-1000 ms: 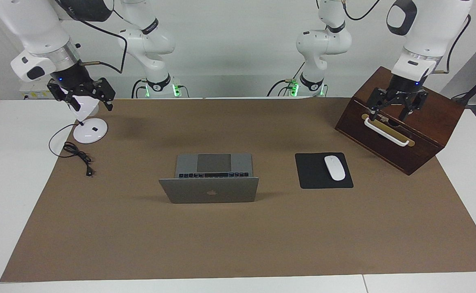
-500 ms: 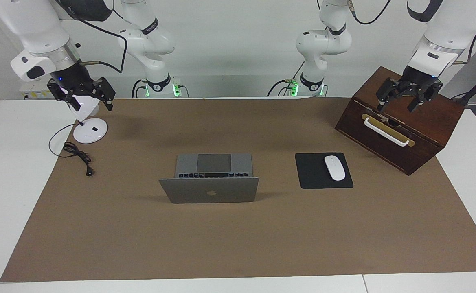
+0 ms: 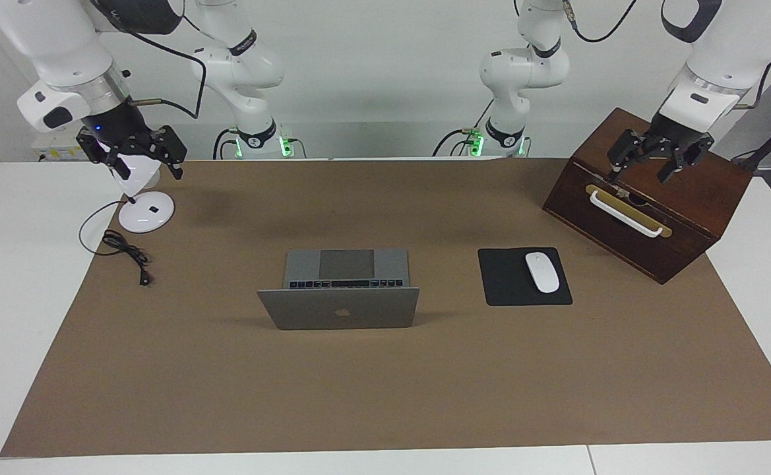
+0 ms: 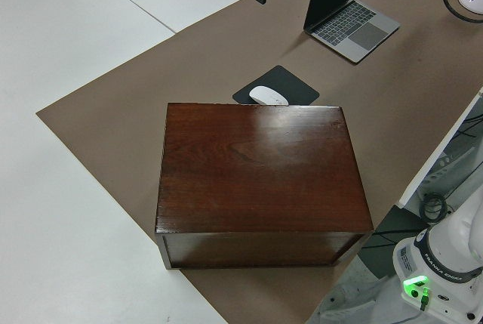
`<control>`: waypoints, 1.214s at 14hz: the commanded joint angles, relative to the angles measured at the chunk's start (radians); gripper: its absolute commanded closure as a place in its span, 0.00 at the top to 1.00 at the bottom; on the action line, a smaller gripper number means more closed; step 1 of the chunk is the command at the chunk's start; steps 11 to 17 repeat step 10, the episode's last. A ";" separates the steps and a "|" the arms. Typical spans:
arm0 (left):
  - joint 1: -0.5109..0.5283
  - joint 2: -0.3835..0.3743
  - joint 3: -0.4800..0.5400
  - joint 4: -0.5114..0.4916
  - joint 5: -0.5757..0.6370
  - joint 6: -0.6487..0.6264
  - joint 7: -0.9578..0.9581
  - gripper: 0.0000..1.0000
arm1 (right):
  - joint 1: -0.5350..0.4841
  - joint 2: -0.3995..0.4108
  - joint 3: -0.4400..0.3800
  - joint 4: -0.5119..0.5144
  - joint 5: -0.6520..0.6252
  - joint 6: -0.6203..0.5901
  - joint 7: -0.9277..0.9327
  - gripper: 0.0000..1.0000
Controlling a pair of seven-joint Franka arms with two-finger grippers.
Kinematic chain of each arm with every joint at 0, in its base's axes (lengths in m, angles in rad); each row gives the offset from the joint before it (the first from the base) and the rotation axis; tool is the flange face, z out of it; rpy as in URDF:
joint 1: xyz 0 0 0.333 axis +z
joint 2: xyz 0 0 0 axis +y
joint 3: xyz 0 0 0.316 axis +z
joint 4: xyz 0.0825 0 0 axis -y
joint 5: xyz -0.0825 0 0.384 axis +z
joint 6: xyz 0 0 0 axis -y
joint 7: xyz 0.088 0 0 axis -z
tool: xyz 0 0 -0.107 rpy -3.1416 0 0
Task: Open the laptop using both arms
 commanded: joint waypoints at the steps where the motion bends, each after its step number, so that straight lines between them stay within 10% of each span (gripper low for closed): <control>1: 0.009 0.001 -0.003 0.004 0.001 -0.016 -0.008 1.00 | -0.007 -0.024 0.005 -0.026 0.016 0.007 0.018 1.00; 17: 0.015 -0.004 -0.005 -0.005 0.002 -0.023 -0.008 1.00 | -0.011 -0.024 0.003 -0.028 0.016 0.009 0.015 1.00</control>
